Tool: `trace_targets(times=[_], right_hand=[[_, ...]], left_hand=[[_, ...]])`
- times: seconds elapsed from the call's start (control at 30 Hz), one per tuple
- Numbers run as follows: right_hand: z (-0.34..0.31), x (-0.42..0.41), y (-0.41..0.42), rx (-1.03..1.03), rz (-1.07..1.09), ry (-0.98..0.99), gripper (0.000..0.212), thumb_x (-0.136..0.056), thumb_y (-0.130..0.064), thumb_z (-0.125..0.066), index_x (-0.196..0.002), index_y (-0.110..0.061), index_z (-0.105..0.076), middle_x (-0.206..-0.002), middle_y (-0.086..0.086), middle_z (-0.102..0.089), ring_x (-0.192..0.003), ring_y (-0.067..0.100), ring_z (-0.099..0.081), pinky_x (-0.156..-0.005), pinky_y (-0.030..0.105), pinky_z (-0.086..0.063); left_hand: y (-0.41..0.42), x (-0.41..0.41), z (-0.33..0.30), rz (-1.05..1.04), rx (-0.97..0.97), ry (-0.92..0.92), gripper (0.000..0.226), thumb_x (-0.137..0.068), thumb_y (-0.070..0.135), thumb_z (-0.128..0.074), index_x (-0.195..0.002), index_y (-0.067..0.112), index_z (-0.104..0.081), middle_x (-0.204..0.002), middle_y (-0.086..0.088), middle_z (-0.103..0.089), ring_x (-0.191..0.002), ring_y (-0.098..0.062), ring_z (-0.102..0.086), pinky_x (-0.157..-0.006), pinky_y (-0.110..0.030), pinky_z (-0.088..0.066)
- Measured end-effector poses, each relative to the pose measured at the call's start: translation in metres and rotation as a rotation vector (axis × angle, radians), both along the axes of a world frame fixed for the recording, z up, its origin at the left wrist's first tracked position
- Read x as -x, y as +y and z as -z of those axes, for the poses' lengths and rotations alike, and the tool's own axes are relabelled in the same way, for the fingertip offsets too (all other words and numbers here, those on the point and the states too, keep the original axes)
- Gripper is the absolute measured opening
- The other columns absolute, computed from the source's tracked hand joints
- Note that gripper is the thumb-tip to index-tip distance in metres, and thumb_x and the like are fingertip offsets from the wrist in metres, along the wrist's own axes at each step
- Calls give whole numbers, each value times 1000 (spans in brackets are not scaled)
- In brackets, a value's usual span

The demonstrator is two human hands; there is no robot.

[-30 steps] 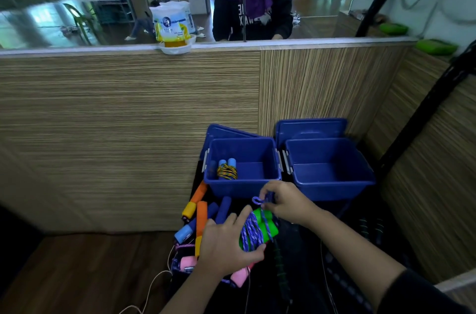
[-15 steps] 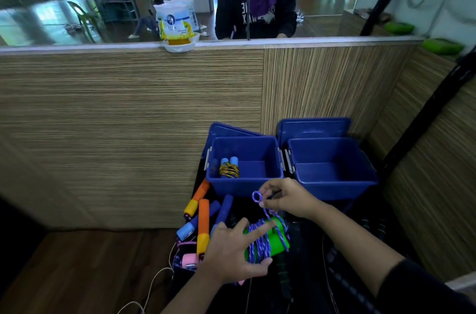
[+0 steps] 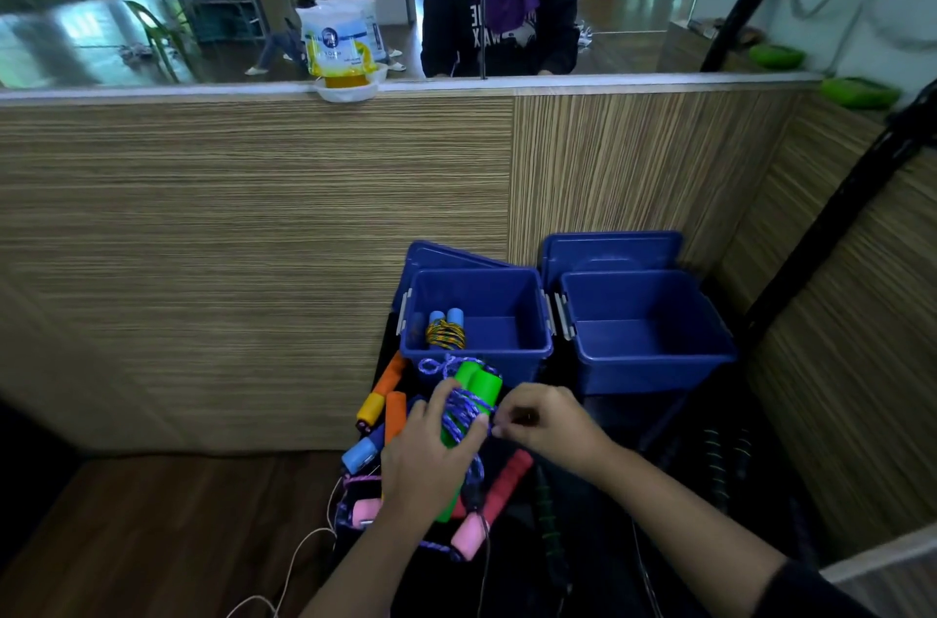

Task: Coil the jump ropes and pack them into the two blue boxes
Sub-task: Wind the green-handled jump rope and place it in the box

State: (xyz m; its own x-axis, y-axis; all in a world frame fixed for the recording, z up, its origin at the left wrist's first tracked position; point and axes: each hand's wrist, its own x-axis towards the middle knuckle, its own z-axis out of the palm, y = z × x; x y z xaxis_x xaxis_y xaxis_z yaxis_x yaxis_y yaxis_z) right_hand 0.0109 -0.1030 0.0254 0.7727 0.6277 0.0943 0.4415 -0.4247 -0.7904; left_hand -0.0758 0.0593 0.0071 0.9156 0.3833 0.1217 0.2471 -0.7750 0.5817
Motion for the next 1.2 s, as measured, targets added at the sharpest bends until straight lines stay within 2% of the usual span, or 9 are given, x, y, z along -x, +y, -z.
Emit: trace_targets(times=[0.13, 0.27, 0.4, 0.57, 0.67, 0.77, 0.83, 1.03, 1.2], right_hand=[[4, 10, 12, -188, 159, 14, 15, -76, -1, -74, -88, -7, -68, -83, -2, -65, -78, 0, -64, -74, 12, -50], [5, 20, 18, -261, 204, 82, 21, -79, 0, -69, -93, -15, -64, -87, 1, -69, -85, 9, -67, -79, 22, -55], [-6, 20, 12, -155, 26, 43, 19, -77, -8, -58, -91, -12, -71, -83, -6, -69, -78, 2, -65, -77, 20, -53], [-44, -14, 10, -182, 162, -5, 16, -77, -17, -53, -68, -22, -65, -62, -8, -63, -59, 1, -56, -63, 23, -46], [-54, -27, 19, 108, 120, 14, 13, -83, -25, -68, -89, -13, -68, -78, -6, -65, -69, 2, -55, -70, 21, -41], [-48, -32, 22, 418, -27, 74, 22, -79, -29, -74, -88, -9, -74, -85, 4, -72, -65, -3, -55, -64, 14, -43], [-45, -31, 21, 419, -56, 57, 15, -83, -20, -70, -80, -6, -73, -79, 8, -71, -58, -4, -51, -54, 7, -37], [-39, -33, 16, 445, -11, 35, 19, -94, -21, -52, -81, -9, -55, -78, 10, -60, -71, 22, -52, -61, 27, -36], [-38, -32, 13, 401, -30, 144, 32, -76, -40, -74, -83, -10, -65, -76, 2, -66, -68, 10, -56, -64, 27, -45]], left_hand=[[0, -7, -6, -47, 134, -41, 46, -84, 68, -44, -126, 51, -35, -98, 14, -55, -91, -13, -57, -69, -32, -39], [3, -8, -6, -23, 171, -82, 47, -72, 80, -31, -111, 54, -34, -85, 12, -61, -80, -13, -60, -64, -33, -45], [6, -3, -9, -53, 198, -48, 50, -69, 88, -32, -103, 52, -36, -82, 11, -62, -78, -12, -59, -66, -34, -46], [10, 7, 4, 126, -161, -94, 60, -72, 79, -43, -118, 42, -55, -79, 11, -62, -73, -12, -62, -59, -28, -44], [4, 10, 13, 313, -380, -234, 56, -71, 74, -50, -110, 38, -66, -76, 13, -59, -75, -12, -51, -54, -22, -41], [0, 14, 11, 411, -364, -262, 60, -78, 82, -38, -110, 39, -64, -77, 15, -56, -61, -6, -51, -54, -21, -34], [-4, 14, 10, 407, -318, -261, 65, -76, 86, -35, -108, 38, -66, -77, 16, -58, -59, -2, -49, -53, -23, -35], [-11, 18, 8, 419, -222, -158, 53, -75, 76, -49, -109, 38, -62, -81, 16, -58, -62, -4, -45, -61, -25, -35], [-9, 15, 7, 420, -225, -130, 53, -66, 68, -59, -109, 39, -55, -84, 16, -58, -65, -5, -50, -64, -26, -32]])
